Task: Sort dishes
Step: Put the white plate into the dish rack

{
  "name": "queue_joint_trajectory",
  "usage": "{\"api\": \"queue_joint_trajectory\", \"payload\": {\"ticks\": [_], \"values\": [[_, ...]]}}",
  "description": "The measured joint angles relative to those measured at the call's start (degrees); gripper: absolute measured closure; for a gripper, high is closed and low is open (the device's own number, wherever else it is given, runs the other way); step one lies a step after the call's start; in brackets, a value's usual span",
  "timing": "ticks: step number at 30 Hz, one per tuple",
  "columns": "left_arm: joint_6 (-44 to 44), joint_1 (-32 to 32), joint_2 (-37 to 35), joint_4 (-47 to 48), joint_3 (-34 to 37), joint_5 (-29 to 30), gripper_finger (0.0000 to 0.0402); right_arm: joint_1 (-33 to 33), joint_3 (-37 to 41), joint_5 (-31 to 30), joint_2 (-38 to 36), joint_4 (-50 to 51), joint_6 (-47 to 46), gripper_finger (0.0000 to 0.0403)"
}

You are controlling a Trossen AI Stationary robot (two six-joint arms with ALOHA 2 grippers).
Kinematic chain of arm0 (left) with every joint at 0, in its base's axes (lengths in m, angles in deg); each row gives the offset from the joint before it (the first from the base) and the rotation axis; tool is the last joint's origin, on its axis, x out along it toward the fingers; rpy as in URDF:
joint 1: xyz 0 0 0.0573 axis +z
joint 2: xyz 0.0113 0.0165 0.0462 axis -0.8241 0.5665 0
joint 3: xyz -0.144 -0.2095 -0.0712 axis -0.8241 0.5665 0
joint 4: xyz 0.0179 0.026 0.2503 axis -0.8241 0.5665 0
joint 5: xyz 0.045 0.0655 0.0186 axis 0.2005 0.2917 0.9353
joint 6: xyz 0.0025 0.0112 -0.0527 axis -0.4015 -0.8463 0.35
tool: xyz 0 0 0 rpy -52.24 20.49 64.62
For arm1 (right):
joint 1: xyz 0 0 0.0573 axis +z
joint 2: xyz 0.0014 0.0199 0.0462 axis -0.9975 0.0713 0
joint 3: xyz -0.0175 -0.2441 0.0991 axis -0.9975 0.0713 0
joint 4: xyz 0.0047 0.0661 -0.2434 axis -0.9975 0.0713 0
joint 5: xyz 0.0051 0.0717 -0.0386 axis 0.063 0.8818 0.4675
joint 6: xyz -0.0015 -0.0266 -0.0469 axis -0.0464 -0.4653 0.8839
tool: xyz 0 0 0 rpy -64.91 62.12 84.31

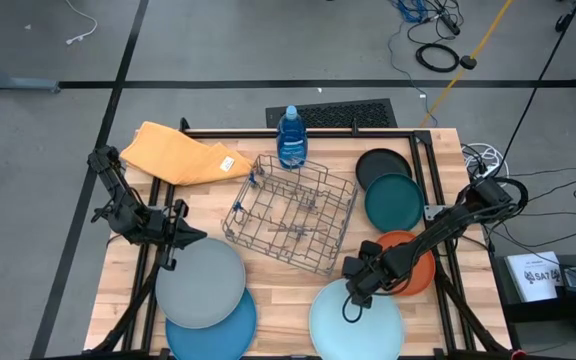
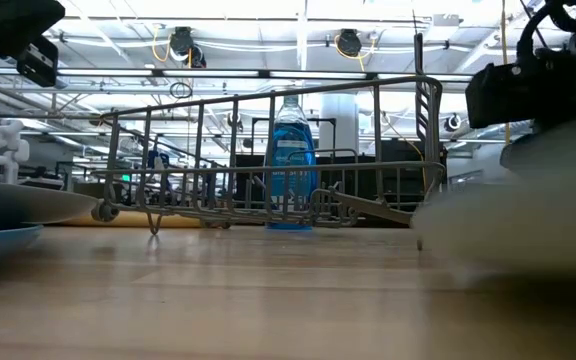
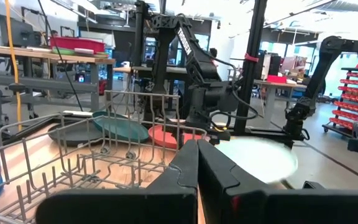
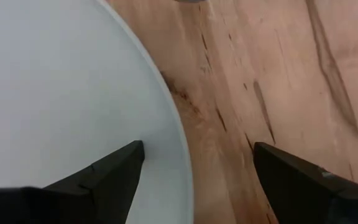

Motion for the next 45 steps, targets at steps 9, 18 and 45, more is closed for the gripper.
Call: {"api": "queue_joint_trajectory", "payload": {"ticks": [9,18,45], "values": [[-0.03,0.0,-0.02,0.12,0.0,0.19,0.0401,-0.04,-0.12,-6.07,0.2,4.35,-0.4,0.0103],[-0.04,-0.02,-0.02,0.16,0.0,1.49,0.0401,0.07,-0.21,-8.23,0.27,4.47,1.12,0.0103],[-0.02,0.0,-0.01,0.18,0.0,1.47,0.0401,-1.03,-2.38,-4.47,0.49,3.41,4.21,0.0161]]}}
